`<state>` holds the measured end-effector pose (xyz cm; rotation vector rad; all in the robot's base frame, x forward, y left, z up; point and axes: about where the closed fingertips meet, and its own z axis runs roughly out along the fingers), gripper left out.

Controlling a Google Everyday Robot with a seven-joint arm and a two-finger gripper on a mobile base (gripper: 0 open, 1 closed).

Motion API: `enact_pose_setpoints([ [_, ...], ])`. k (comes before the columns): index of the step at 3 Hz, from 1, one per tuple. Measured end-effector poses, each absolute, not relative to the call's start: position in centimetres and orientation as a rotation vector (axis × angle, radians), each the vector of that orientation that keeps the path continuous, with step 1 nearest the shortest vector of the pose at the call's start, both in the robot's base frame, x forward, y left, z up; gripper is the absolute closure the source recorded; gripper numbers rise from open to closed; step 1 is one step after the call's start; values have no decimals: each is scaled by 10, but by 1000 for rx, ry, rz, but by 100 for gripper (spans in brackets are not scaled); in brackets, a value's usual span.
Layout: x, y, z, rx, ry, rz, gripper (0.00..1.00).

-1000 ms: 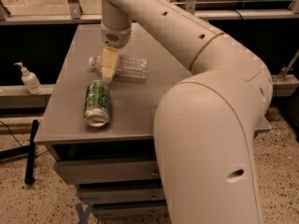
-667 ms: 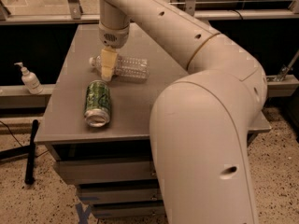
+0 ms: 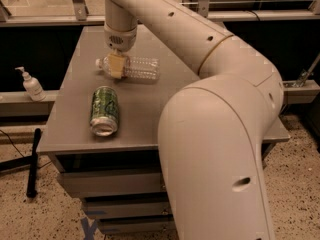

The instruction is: Place water bottle upright

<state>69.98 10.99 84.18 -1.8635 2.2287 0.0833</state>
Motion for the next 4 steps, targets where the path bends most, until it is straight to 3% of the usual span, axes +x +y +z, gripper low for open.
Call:
enact_pose_setpoints([
  [1,696,102,846,-1827,2239,99,85],
  [2,691,74,862,-1696,2260,92,100],
  [4,669,-26,907,-1258,2271,62,100],
])
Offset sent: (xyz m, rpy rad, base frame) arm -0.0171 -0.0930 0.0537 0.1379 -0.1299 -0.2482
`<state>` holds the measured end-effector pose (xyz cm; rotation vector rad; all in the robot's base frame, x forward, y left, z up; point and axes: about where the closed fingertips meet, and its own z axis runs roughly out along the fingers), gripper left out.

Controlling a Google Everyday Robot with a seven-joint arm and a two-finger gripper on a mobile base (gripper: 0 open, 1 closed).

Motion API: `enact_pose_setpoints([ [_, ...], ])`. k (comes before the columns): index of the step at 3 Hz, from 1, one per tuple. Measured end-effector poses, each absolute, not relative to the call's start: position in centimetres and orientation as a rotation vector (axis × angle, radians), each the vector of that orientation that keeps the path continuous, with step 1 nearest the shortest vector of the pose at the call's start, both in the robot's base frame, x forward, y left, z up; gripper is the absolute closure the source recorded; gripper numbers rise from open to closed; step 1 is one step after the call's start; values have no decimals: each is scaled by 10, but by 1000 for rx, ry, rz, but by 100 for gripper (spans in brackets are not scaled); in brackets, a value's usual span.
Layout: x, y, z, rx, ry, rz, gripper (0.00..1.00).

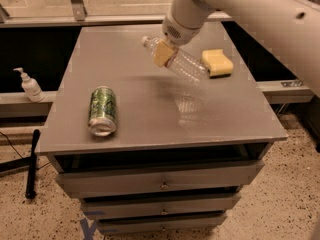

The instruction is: Place water bottle upright

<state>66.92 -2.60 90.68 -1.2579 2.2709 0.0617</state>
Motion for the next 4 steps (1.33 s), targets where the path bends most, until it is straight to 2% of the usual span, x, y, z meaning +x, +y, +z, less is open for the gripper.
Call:
enact_pose_setpoints([
  [2,620,-103,927,-810,2208,149,100],
  [4,590,-113,912,-546,2029,399,100],
])
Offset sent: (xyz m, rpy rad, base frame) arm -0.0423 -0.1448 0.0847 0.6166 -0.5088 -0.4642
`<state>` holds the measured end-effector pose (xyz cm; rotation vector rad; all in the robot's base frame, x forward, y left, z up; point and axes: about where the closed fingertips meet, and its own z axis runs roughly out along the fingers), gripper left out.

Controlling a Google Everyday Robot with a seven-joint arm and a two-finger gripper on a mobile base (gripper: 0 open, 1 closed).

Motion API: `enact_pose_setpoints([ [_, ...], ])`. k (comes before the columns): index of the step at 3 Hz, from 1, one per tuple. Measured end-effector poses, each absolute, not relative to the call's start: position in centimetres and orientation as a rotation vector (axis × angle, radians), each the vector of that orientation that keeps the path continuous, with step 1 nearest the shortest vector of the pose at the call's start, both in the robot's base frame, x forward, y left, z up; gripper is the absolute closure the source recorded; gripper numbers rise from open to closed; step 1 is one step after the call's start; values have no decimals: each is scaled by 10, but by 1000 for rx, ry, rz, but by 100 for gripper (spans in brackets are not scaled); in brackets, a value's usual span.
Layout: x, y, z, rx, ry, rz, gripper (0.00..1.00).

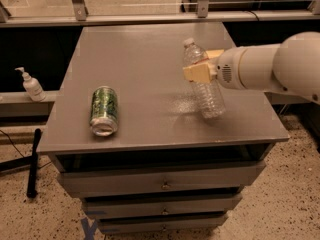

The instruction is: Place water bottle upright

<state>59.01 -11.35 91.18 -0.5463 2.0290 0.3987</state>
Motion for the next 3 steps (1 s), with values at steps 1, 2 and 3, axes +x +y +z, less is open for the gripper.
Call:
enact_pose_setpoints([
  [1,596,-141,949,-426,1831,394,100],
  [2,599,-181,998,-317,1646,319,100],
  [3,593,-203,1015,-226,1517,307,100],
])
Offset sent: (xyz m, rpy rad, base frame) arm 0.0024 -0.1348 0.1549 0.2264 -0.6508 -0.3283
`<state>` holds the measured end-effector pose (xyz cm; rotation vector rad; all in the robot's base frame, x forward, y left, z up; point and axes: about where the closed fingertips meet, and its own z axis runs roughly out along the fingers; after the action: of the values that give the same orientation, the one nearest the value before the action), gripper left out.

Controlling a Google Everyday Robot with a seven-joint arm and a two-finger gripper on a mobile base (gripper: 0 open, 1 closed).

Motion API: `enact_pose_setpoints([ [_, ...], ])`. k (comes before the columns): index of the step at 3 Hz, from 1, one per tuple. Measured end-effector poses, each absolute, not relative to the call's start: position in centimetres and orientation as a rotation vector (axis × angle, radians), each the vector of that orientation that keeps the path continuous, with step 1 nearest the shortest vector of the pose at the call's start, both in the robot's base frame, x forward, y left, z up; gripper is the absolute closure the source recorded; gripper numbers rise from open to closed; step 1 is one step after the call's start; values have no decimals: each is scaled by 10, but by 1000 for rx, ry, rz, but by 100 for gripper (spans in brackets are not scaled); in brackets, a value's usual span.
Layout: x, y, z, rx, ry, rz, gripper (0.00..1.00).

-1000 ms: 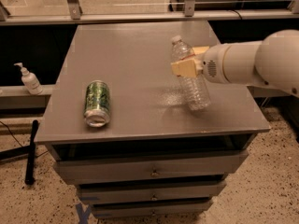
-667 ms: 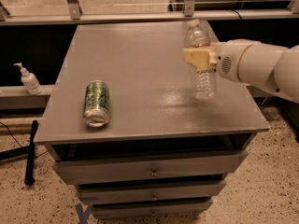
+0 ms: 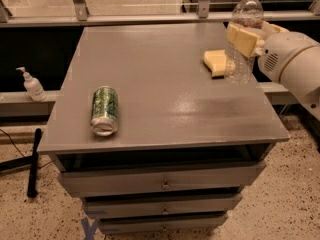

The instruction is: Place water bottle upright

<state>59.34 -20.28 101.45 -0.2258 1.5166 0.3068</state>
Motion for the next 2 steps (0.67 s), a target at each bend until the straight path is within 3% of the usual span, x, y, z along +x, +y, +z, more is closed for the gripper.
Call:
enact_pose_setpoints([
  [2,588,-186,1003,-207,1337,428,100],
])
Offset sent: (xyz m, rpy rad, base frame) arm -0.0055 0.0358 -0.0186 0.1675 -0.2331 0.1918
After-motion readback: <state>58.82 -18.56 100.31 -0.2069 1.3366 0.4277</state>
